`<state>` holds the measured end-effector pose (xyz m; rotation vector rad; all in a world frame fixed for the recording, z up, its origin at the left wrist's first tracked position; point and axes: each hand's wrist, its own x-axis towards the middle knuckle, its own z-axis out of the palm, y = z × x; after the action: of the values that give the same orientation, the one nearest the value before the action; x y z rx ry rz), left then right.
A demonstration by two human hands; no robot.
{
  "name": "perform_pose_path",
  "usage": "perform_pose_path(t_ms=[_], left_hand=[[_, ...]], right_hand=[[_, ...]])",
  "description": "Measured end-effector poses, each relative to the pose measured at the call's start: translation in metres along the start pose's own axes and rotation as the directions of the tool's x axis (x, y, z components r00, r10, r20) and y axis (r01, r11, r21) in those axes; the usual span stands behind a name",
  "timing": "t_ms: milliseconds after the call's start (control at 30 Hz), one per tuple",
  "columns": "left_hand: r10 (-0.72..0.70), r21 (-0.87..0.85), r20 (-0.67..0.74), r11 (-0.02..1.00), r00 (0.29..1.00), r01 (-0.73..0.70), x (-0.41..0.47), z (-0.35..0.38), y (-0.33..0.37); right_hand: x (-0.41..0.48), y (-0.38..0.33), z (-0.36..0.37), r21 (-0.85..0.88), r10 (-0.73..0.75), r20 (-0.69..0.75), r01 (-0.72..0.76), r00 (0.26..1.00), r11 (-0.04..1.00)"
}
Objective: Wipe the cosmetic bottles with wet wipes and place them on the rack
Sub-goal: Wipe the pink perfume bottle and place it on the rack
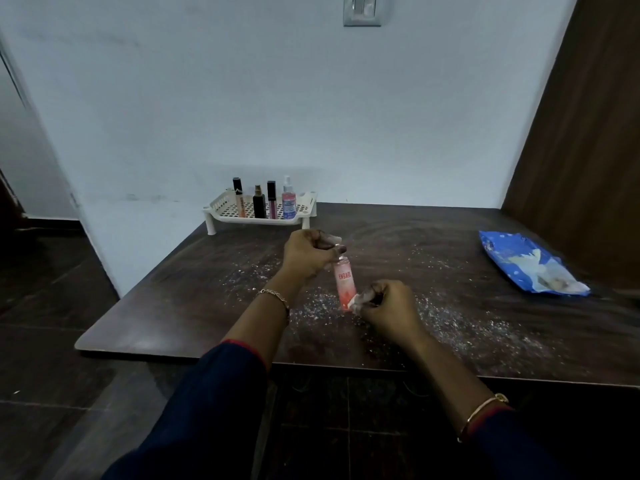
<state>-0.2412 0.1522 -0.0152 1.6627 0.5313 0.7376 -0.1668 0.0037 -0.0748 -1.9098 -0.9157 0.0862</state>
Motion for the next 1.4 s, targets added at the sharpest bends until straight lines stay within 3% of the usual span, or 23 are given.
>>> perform_pose_path(t_ms=[233, 300, 367, 433, 533, 800, 967, 1267, 1400], left_hand=[[0.013, 0.316, -0.087, 0.949, 0.996, 0.016, 0.007, 0.021, 0.016], [0.009, 0.334, -0.079, 0.942, 0.997, 0.018, 0.009, 0.022, 0.018], [0.004, 0.334, -0.072, 0.942, 0.997, 0.021, 0.011, 0.021, 0.016], [0.015, 0.315, -0.053, 0.949, 0.998, 0.002, 0.012, 0.017, 0.013], [0.044, 0.235, 0.036, 0.971, 0.998, -0.052, 0.010, 0.013, 0.011], [0.080, 0.026, 0.177, 0.996, 0.981, -0.086, -0.001, 0.004, 0.005], [0.060, -0.138, 0.110, 0.989, 0.992, -0.044, -0.010, -0.010, -0.002], [-0.048, -0.154, 0.017, 0.987, 0.999, 0.050, -0.018, -0.017, 0.001], [-0.062, -0.156, 0.001, 0.986, 0.998, 0.062, -0.015, -0.020, 0.000]], right_hand=[[-0.008, -0.017, 0.009, -0.311, -0.194, -0.038, 0.173, 0.980, 0.935], [-0.008, -0.014, 0.008, -0.282, -0.193, -0.038, 0.175, 0.980, 0.943], [-0.007, -0.012, 0.000, -0.121, -0.082, -0.043, 0.077, 0.996, 0.990], [-0.003, -0.009, -0.006, 0.010, 0.018, 0.004, -0.018, 1.000, 1.000], [0.005, -0.012, -0.007, -0.013, 0.043, 0.042, -0.043, 0.998, 0.999], [0.019, -0.037, -0.004, 0.292, 0.039, -0.169, 0.012, 0.985, 0.956], [0.005, -0.032, 0.011, 0.180, 0.018, -0.129, 0.005, 0.992, 0.984], [0.003, -0.023, 0.004, -0.134, -0.003, 0.073, 0.013, 0.997, 0.991], [0.008, -0.036, 0.001, -0.061, -0.055, 0.072, 0.059, 0.996, 0.996]])
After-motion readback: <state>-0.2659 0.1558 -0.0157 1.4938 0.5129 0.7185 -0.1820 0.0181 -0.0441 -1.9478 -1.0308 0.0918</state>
